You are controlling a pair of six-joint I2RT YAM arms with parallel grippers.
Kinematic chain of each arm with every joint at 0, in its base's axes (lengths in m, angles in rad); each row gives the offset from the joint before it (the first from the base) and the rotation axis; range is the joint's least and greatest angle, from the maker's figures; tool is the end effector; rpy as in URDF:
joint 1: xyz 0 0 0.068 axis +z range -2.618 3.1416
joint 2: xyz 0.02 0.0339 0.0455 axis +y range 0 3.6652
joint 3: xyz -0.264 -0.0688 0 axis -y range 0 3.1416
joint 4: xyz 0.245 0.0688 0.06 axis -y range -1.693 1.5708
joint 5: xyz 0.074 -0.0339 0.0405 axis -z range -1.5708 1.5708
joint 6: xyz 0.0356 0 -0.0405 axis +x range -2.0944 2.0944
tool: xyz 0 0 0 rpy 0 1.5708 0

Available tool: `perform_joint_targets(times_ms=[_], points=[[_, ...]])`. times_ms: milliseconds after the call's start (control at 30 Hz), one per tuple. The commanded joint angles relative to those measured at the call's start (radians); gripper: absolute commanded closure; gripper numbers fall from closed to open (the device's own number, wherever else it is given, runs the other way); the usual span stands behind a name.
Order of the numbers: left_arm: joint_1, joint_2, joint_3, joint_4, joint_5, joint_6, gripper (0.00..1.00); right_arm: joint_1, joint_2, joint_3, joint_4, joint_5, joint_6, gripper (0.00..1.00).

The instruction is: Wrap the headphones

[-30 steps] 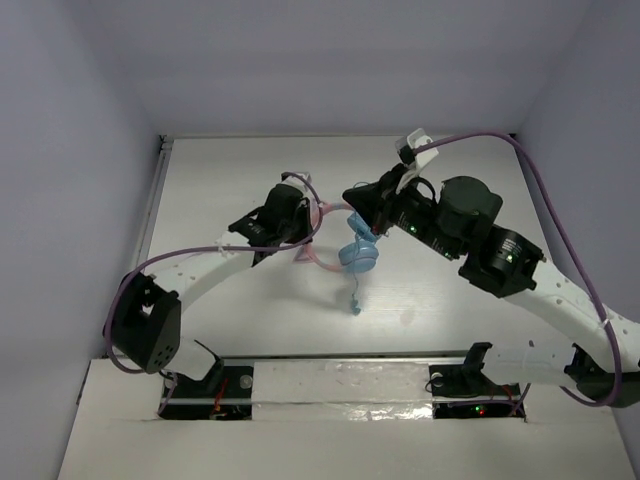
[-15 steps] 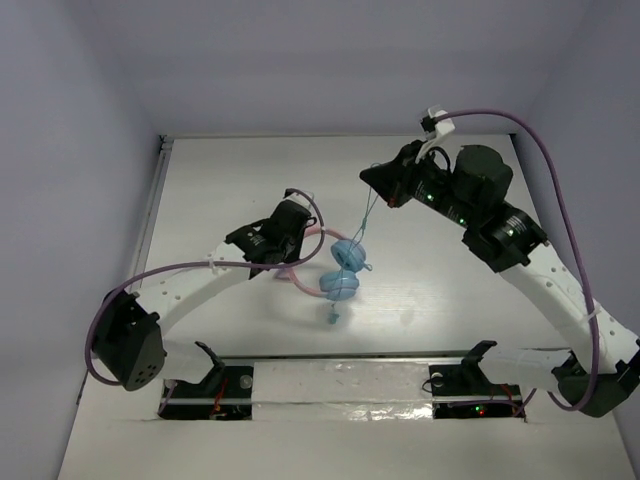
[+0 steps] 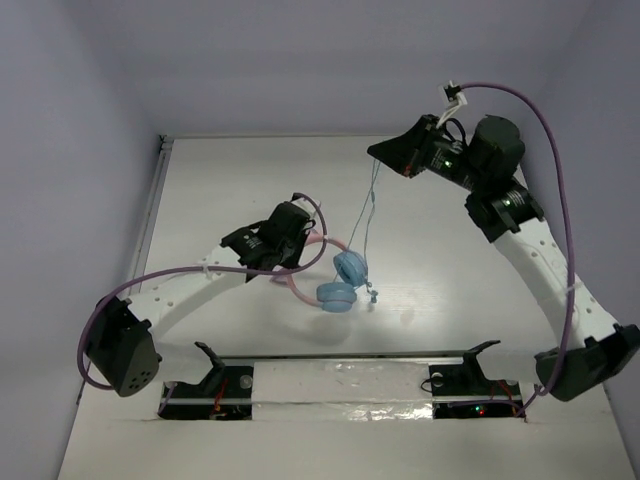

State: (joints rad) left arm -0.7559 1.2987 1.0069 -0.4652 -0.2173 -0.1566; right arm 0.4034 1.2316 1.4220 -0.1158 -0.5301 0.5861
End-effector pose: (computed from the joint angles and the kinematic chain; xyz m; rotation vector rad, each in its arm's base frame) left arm 0.2090 -0.1865 0.2801 0.5788 2.2417 -0.2126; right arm 0.2374 0.1209 0.4755 -0.3124 1.5971 1.1722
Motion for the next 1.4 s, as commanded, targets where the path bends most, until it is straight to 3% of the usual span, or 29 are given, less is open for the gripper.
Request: perform_joint_targets(times_ms=[0, 133, 233, 433, 533, 667, 767, 967, 1167, 1367], points=[[-0.006, -0.071, 0.032, 0.053, 0.119, 0.025, 1.0, -0.035, 0.055, 0.072, 0.093, -0.065, 0.055, 0.87], [-0.006, -0.121, 0.015, 0.071, 0.219, 0.035, 1.0, -0.095, 0.075, 0.066, 0.088, -0.028, 0.031, 1.0], [-0.006, -0.163, -0.001, 0.085, 0.323, 0.043, 1.0, -0.127, 0.077, 0.051, 0.036, 0.045, -0.051, 1.0], [-0.006, -0.211, -0.005, 0.082, 0.354, 0.049, 1.0, -0.149, 0.055, -0.034, 0.001, 0.232, -0.12, 1.0], [-0.006, -0.196, -0.024, 0.074, 0.287, 0.039, 1.0, -0.158, 0.06, 0.006, -0.086, 0.286, -0.175, 1.0], [-0.006, -0.132, -0.005, 0.028, 0.07, 0.012, 1.0, -0.169, 0.013, 0.051, -0.189, 0.227, -0.218, 1.0], [-0.006, -0.096, -0.002, 0.031, 0.059, 0.015, 1.0, -0.21, -0.003, 0.083, -0.223, 0.132, -0.209, 1.0], [-0.039, -0.111, -0.011, 0.077, 0.208, 0.055, 1.0, -0.232, 0.086, 0.167, -0.271, 0.316, -0.246, 1.0], [-0.039, -0.222, -0.01, 0.109, 0.412, 0.095, 1.0, -0.232, 0.17, 0.071, -0.174, 0.268, -0.229, 1.0], [-0.039, -0.301, 0.022, 0.131, 0.51, 0.114, 1.0, -0.232, 0.164, 0.003, -0.114, 0.226, -0.212, 1.0]])
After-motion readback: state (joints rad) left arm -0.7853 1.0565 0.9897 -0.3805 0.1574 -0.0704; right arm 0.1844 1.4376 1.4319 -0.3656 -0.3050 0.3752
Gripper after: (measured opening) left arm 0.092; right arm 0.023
